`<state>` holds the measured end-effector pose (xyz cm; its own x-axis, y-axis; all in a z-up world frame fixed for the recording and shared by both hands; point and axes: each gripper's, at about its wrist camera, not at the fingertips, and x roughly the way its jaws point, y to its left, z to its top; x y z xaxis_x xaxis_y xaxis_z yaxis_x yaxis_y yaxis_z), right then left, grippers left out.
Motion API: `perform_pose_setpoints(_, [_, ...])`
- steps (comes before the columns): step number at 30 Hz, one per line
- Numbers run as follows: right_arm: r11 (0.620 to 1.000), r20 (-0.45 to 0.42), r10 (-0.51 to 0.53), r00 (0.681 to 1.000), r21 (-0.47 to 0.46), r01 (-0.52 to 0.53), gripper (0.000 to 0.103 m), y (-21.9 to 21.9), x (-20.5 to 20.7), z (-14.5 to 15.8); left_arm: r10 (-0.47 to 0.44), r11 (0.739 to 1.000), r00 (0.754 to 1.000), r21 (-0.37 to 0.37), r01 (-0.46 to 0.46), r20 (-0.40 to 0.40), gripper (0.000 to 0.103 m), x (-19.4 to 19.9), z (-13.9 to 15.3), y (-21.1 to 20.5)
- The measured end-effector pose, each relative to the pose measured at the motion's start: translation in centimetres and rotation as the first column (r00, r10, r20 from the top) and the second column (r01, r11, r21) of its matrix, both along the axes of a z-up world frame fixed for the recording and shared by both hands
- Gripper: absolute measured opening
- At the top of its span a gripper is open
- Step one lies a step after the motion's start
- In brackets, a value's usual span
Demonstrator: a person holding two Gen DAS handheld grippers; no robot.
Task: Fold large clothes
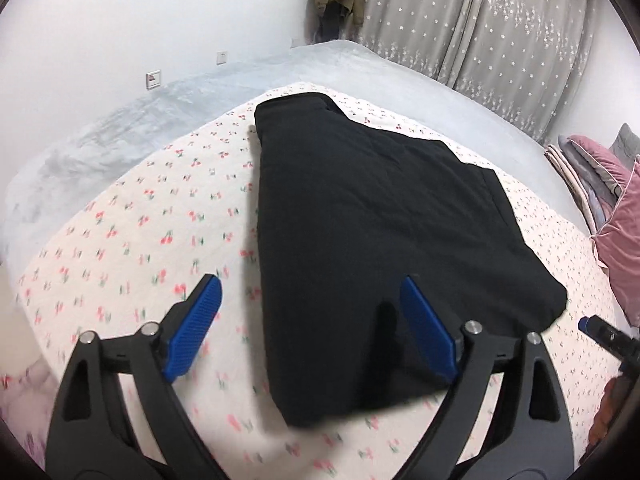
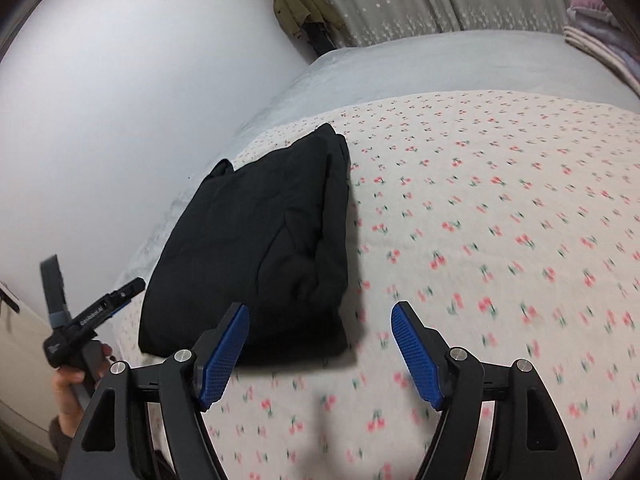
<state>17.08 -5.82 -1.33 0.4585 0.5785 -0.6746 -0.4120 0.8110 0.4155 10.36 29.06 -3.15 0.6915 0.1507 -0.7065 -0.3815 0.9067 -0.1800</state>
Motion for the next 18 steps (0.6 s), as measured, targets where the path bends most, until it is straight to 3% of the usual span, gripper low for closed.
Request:
perform_pose_setpoints(6, [0.99,0.056,-0.046,0.997,-0.134,0.053,0.079,-0.1,-4.7,0.4,0.049,0.997,0.997,0.069,-0.045,-0.062,0.1,-3.5,-0.3,-4.6])
perform_pose_setpoints(11, [0.966,0.074,-0.079,0.994,-0.24,0.095,0.083,0.5,-7.5,0.2,0.042,0.997,0.995,0.069,-0.036,-0.093,0.101,-6.1,-1.7,-8.0])
perform_pose_setpoints(18, [0.911,0.178,-0.012,0.984,-0.404,0.084,0.083,3.2,-8.6,-1.2,0.041,0.992,0.991,0.121,-0.025,-0.129,0.101,-6.1,-3.1,-11.1])
